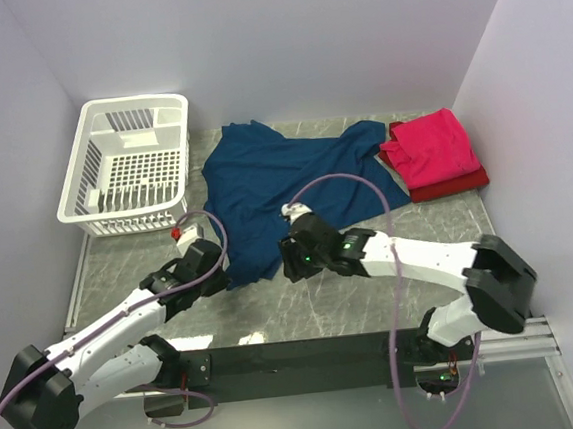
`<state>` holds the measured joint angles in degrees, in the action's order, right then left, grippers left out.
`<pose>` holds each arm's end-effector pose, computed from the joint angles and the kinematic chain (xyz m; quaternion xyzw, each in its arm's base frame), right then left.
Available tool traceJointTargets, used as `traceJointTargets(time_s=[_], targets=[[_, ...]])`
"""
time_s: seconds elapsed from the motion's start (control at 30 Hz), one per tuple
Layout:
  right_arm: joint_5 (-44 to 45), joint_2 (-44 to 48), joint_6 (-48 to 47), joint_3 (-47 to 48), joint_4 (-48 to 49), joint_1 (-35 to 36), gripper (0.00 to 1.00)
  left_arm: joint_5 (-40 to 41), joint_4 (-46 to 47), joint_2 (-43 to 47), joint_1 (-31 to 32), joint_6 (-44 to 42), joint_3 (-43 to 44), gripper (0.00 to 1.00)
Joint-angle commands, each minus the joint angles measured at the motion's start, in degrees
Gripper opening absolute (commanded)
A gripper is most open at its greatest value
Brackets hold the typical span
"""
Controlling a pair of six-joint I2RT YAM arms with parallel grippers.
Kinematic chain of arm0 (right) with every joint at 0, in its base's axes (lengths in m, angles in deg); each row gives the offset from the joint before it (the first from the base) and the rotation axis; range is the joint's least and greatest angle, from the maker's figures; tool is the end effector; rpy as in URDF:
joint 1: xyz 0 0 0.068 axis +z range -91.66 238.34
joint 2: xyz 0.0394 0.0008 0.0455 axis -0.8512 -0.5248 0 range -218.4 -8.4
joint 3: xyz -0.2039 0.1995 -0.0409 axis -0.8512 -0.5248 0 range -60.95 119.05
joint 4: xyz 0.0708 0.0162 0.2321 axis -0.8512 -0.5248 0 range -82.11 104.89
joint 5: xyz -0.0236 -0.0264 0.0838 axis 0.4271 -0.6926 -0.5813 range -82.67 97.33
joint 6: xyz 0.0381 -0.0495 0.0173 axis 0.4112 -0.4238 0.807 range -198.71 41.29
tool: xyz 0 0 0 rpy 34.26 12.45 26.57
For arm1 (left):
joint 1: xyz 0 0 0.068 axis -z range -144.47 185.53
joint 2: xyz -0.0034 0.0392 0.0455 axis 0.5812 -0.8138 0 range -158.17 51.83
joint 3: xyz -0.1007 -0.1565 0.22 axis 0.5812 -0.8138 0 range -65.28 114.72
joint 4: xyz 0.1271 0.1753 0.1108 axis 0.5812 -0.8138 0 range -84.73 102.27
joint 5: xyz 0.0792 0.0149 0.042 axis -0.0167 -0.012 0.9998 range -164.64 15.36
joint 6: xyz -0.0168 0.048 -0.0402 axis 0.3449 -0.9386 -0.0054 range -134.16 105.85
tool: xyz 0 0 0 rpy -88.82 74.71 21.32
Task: Fold and stack the t-shirts
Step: Flatten the tshirt out
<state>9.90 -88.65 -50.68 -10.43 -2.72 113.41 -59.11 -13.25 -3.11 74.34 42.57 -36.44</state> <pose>0.1637 0.2303 0.2380 -0.2097 0.9074 0.2256 0.2860 0.1365 -0.0925 0.2010 -0.1896 0.9175 -0.1553 0.3134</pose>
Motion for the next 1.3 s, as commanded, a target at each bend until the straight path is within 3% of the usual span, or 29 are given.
traceJointTargets(time_s=[0.0,0.3,0.67,0.77,0.97,1.27], targets=[[4.5,-6.4,2.0,5.3,2.8,2.6,0.52,2.1,1.3,0.3,-0.5,0.4,-0.3,0.12],[8.6,-21.2,4.5,14.6,1.3,5.3,0.49,1.2,3.4,-2.4,-1.2,-1.7,-0.4,0.11],[11.8,-28.6,5.5,20.0,-2.7,5.9,0.44,-0.4,5.0,-3.1,-2.2,-3.1,-0.5,0.1],[13.0,-29.8,5.9,20.7,-4.1,5.9,0.38,-0.4,4.9,-3.2,-2.4,-3.4,-0.5,0.1],[12.5,-28.3,5.4,18.1,-4.3,5.8,0.02,-1.2,4.9,-2.5,-2.5,-3.5,-0.7,0.09],[9.8,-18.4,4.2,12.2,-11.0,8.8,0.0,-3.7,1.3,-0.1,-2.5,-3.8,-0.6,0.1]])
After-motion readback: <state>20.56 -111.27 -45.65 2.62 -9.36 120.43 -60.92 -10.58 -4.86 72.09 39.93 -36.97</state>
